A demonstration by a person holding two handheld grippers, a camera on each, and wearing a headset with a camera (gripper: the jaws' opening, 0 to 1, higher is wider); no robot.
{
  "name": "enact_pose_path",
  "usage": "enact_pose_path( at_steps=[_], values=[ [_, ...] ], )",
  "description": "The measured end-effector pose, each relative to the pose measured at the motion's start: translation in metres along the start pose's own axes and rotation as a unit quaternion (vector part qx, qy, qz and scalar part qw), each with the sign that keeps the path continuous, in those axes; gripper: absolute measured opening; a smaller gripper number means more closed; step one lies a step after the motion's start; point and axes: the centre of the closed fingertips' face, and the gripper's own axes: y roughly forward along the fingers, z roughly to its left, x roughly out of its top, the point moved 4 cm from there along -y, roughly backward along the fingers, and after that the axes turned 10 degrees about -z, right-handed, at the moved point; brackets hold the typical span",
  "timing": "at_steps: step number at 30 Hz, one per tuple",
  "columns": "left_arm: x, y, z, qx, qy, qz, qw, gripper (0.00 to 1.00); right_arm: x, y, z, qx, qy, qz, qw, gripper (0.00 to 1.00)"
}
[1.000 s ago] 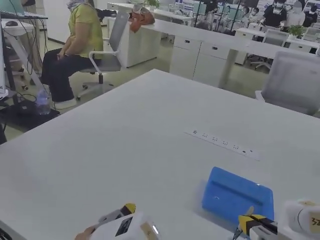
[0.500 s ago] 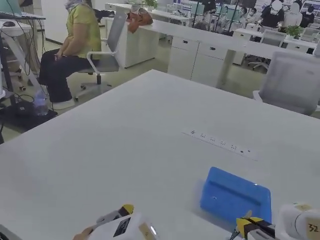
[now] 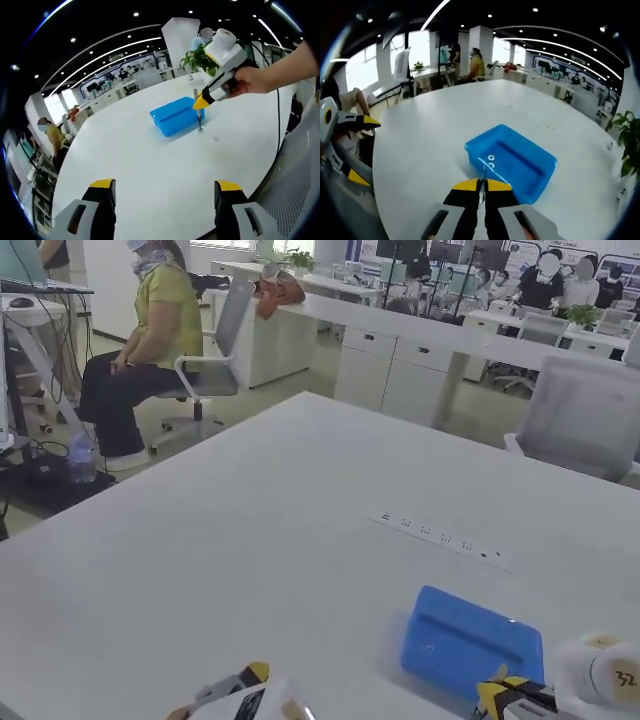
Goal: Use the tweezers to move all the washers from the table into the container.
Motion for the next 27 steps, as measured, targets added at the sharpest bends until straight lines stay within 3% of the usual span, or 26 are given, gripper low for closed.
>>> enact_pose_path(
  at_steps=[7, 11, 15, 20, 27],
  values=[
    [-0.001, 0.001, 0.0, 0.0, 0.004, 0.002, 1.0, 0.83, 0.018, -0.008, -0.008, -0.002, 0.045, -0.022, 0.9988, 0.0],
    [-0.001, 0.001, 0.0, 0.002, 0.003, 0.002, 1.0, 0.83, 0.035, -0.011, -0.019, -0.007, 0.085, -0.056, 0.9948, 0.0],
    [-0.001, 0.001, 0.0, 0.001, 0.004, 0.003, 1.0, 0.83, 0.047, -0.012, -0.029, -0.022, 0.087, -0.076, 0.9931, 0.0],
    [-0.002, 0.001, -0.001, 0.0, 0.007, 0.004, 1.0, 0.83, 0.061, -0.007, -0.03, -0.031, 0.087, -0.091, 0.9915, 0.0],
    [-0.002, 0.001, 0.0, 0.0, 0.004, 0.005, 1.0, 0.83, 0.065, 0.008, -0.023, -0.034, 0.063, -0.082, 0.9941, 0.0]
  ],
)
